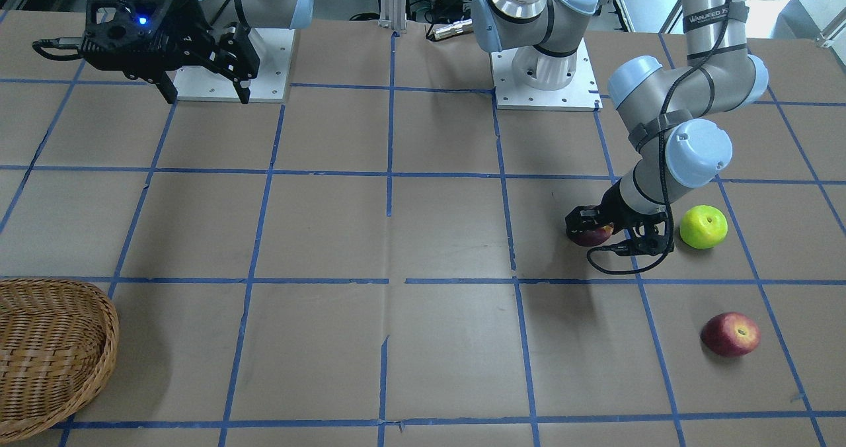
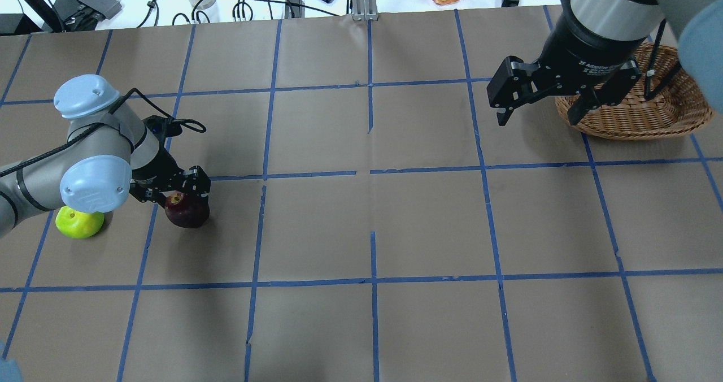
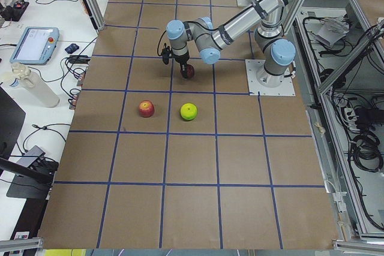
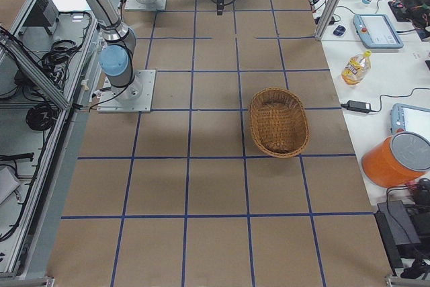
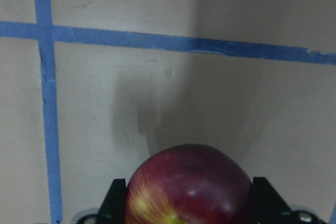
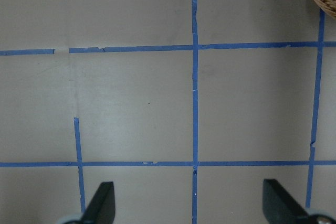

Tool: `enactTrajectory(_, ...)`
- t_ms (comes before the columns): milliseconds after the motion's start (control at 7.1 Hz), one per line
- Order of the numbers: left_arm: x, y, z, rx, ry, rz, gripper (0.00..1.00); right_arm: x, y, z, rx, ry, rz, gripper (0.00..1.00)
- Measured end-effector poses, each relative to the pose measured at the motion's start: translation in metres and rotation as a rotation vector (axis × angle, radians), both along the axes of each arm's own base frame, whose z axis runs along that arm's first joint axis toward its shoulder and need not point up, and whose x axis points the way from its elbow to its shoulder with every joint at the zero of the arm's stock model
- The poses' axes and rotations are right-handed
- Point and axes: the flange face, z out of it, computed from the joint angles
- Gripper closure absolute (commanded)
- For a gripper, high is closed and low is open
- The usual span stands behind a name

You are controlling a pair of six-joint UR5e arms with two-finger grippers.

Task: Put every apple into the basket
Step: 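Close the left gripper on the dark red apple, then carry the dark red apple toward the table center and release it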

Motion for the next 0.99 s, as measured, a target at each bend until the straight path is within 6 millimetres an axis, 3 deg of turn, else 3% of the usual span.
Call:
enactTrajectory(141, -0.009, 0.001, 0.01, -0.019, 0.001, 0.039, 0.54, 0.0, 0.0, 0.0, 0.002, 0.0, 0.0, 0.0)
enactTrajectory(282, -0.032, 0.002, 0.023, -0.048, 0.009, 0.101, 0.54, 0.0, 0.0, 0.0, 0.001, 0.0, 0.0, 0.0)
enactTrajectory(423, -0.074, 0.002, 0.036, -0.086, 0.007, 0.156, 0.54, 0.0, 0.0, 0.0, -0.003, 0.0, 0.0, 0.0)
enactTrajectory(704, -0.18, 0.008, 0.054, -0.178, -0.007, 0.236, 0.51, 0.0, -0.001, 0.001, -0.008, -0.001, 0.0, 0.0)
enactTrajectory(986, -0.264, 0.023, 0.054, -0.314, -0.03, 0.348, 0.51, -0.001, -0.001, 0.001, -0.007, -0.002, -0.003, 0.0)
